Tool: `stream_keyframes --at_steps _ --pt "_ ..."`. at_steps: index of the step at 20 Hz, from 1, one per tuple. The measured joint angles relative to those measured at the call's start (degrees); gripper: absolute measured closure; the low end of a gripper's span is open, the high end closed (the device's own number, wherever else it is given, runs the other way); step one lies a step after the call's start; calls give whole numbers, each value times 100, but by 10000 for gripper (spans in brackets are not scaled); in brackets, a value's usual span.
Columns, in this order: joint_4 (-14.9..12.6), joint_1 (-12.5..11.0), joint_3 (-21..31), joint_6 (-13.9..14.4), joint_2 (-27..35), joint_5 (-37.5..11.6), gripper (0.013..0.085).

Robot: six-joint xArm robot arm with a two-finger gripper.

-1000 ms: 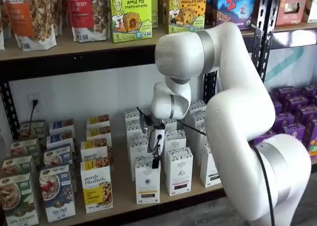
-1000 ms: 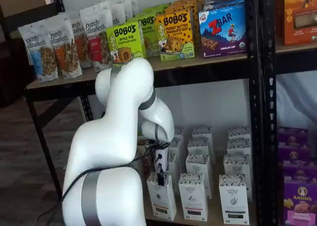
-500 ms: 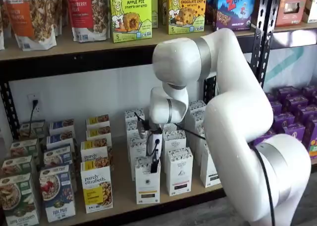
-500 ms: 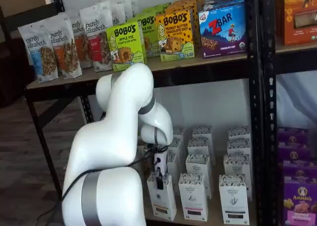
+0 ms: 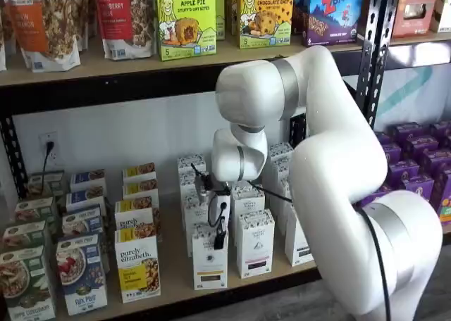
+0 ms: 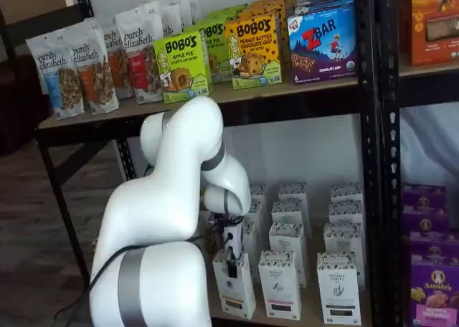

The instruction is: Pick up the white box with a yellow strip in the middle, on the bottom shelf, the fourth box from the left

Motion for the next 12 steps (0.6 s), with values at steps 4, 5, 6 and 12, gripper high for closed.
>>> stream_keyframes --at_steps 4,5,6,12 --pt "73 22 0 -48 36 -117 130" --pt "79 23 -13 -52 43 -103 170" --pt "89 23 -18 -61 45 -88 210" --pt "119 30 10 -81 37 -96 330"
